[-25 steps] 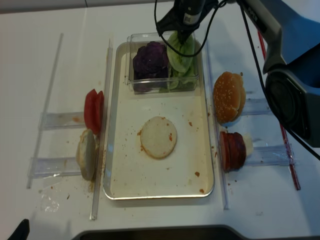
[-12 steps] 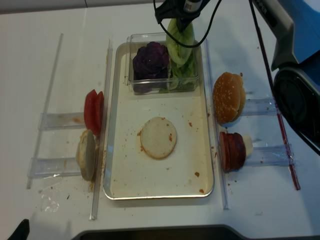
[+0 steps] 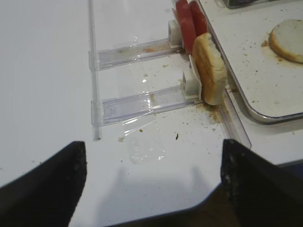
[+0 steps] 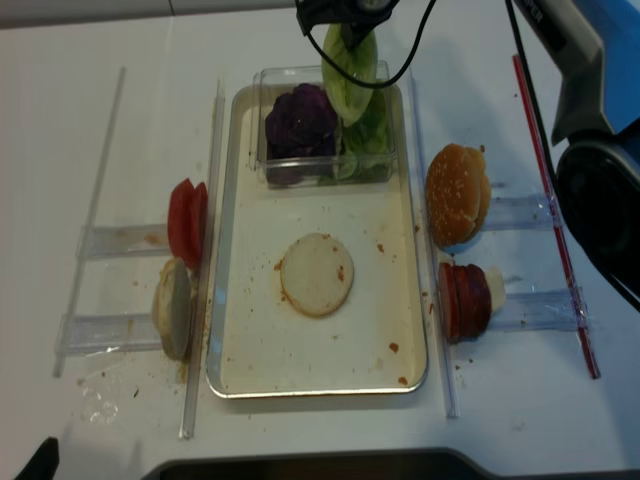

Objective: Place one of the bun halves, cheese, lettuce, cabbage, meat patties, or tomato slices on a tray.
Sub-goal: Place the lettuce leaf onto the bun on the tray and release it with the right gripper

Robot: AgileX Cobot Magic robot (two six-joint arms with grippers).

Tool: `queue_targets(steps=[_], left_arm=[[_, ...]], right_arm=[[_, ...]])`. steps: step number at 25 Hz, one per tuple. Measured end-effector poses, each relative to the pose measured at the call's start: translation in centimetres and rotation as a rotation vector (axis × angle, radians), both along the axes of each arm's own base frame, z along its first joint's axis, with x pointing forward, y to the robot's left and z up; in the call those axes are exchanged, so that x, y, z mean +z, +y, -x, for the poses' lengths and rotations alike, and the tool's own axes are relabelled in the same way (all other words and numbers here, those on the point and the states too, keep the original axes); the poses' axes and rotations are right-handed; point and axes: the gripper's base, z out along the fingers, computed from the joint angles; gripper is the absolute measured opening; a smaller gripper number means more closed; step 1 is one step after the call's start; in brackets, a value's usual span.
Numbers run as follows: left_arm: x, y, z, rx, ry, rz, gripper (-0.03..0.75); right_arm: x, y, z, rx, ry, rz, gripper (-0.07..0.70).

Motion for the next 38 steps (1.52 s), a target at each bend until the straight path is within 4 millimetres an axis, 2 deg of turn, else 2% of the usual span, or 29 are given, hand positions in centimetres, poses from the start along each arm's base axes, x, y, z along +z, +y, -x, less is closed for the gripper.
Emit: queue_targets(steps=[8,12,21,28,34,38], left_arm=[[0.0,0.0,0.0,0.000,0.000,0.000,0.533],[0.0,0.0,0.0,0.000,0.000,0.000,0.533],[0.0,0.0,0.0,0.000,0.000,0.000,0.533],[0.0,0.0,0.0,0.000,0.000,0.000,0.533],[0.0,0.0,0.0,0.000,0.000,0.000,0.533],[0.0,0.0,0.0,0.000,0.000,0.000,0.533]], right_arm=[[2.7,0.4,1.4,0.011,-0.020,-0.070,0.018],[3.2,1.1,2.1,0.024,-0.033,-0.064,0.018],[6.2,0.3,3.8,0.011,-0.066,-0.106,0.016],[5.6,-0.8,6.9,0.026,0.027,-0.080,0.016],[7.8,-1.5,10.4,0.056,0.015,-0.088,0.016],[8.1,-1.7,12.2,0.087,0.029,-0.097,0.016]])
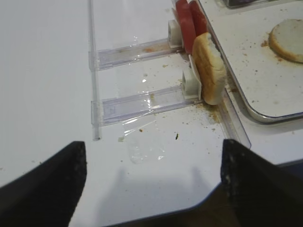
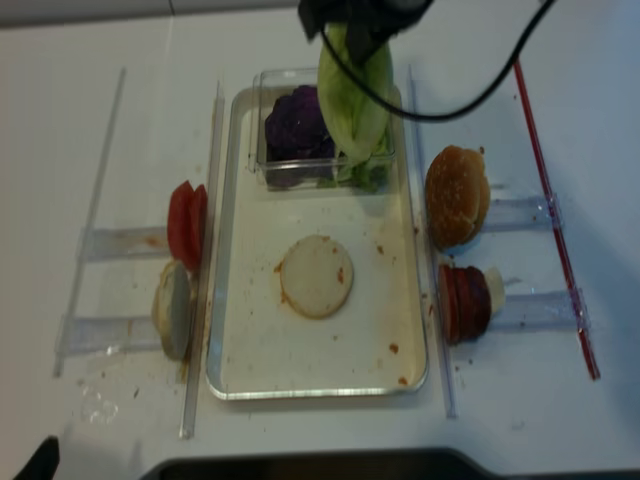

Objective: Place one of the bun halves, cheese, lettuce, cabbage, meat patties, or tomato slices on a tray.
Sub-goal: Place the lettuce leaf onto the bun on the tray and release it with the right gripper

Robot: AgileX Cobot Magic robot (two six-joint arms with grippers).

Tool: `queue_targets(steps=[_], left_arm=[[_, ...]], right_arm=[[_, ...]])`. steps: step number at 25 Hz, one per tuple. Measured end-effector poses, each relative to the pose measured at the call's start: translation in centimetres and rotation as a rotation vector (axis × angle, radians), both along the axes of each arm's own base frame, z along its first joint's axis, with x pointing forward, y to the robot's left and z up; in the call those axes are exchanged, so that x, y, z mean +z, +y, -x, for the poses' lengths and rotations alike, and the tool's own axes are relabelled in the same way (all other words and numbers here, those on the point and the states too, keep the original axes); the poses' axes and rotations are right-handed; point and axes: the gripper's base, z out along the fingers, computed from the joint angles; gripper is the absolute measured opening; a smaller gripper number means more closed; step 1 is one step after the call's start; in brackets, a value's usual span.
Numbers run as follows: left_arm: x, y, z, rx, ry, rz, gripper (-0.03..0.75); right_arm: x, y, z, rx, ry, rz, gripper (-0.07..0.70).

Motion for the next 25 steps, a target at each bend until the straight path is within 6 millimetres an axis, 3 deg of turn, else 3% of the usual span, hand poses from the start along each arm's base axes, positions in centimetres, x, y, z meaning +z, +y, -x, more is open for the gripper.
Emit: queue_targets(steps=[7,13,19,25], left_arm=[[0.0,0.0,0.0,0.000,0.000,0.000,0.533],[0.0,0.0,0.0,0.000,0.000,0.000,0.533],[0.0,0.0,0.0,0.000,0.000,0.000,0.533],[0.0,0.0,0.0,0.000,0.000,0.000,0.533]], right_arm=[[-1.1,-0.2,3.3,0.047,0.066,-0.011,0.016],[-2.9,1.2,5.5,0.099,0.091,-0.023,0.016],[-3.9,2.7,6.1,0.118,0.067,-0.071,0.016],[-4.2,3.2,5.5,0.108,0.045,-0.092,0.016]])
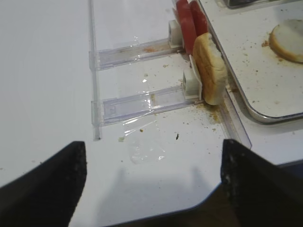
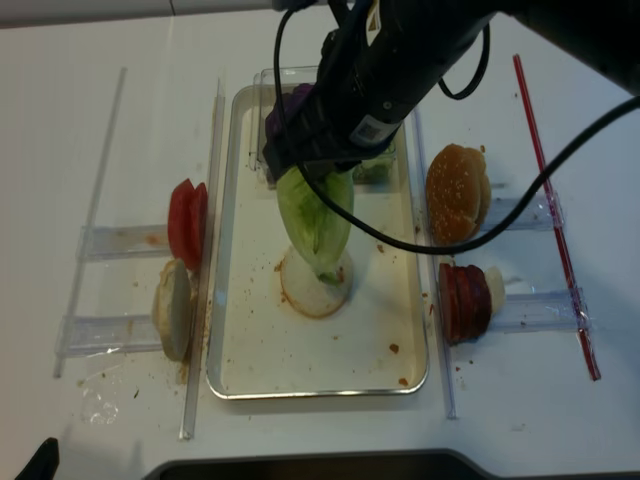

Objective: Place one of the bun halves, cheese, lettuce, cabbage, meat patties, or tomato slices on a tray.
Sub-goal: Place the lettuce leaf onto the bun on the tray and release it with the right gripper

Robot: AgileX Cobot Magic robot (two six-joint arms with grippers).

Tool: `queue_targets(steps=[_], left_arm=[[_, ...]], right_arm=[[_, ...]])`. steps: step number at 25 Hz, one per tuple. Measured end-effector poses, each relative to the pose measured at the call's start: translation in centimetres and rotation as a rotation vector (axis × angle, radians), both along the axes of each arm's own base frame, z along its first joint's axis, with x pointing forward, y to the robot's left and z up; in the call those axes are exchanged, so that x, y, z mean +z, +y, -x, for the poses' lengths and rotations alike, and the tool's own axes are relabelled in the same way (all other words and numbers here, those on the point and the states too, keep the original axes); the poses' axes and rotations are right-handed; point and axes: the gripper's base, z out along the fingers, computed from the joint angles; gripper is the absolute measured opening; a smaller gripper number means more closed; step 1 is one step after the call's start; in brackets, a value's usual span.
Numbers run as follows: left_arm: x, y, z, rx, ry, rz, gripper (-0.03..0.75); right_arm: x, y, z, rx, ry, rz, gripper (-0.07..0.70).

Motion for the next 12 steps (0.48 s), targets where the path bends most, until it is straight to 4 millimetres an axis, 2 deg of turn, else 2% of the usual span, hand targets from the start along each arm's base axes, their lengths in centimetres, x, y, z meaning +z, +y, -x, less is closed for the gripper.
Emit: queue_targets(steps=[12], left_arm=[[0.0,0.0,0.0,0.000,0.000,0.000,0.533]], right_arm=[[-3.8,1.7,-1.9,0.008,0.045,0.029,0.016]])
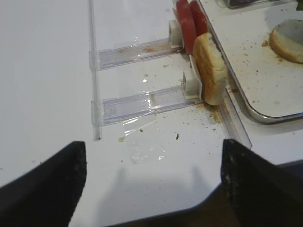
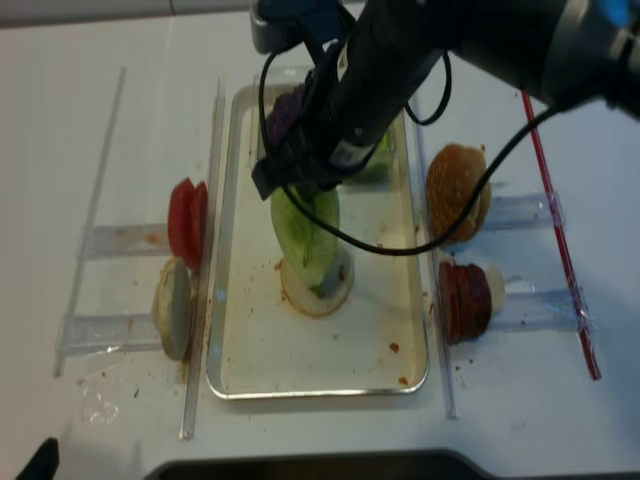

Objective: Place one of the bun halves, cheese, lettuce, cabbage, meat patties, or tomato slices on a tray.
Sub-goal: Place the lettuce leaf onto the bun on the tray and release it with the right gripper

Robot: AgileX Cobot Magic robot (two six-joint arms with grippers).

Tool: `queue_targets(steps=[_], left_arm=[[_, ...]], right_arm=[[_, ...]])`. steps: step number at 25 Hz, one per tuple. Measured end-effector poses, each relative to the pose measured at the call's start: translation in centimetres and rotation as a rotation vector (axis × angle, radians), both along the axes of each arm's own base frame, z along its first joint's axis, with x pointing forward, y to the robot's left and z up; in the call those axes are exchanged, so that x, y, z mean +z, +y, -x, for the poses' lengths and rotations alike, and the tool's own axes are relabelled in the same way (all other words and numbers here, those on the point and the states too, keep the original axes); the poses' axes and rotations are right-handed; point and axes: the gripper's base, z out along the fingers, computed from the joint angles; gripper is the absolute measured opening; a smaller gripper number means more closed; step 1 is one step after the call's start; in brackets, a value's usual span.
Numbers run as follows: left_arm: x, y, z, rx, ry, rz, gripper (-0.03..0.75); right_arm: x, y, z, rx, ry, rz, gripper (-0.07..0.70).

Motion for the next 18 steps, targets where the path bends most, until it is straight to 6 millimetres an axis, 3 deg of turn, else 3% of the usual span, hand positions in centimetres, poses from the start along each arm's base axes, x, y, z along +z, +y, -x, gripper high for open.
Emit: queue_targets(steps=[18], left_arm=[[0.0,0.0,0.0,0.000,0.000,0.000,0.533]], right_arm=[[-5.5,1.4,-1.6,0.022,0.090,0.093,0.016]])
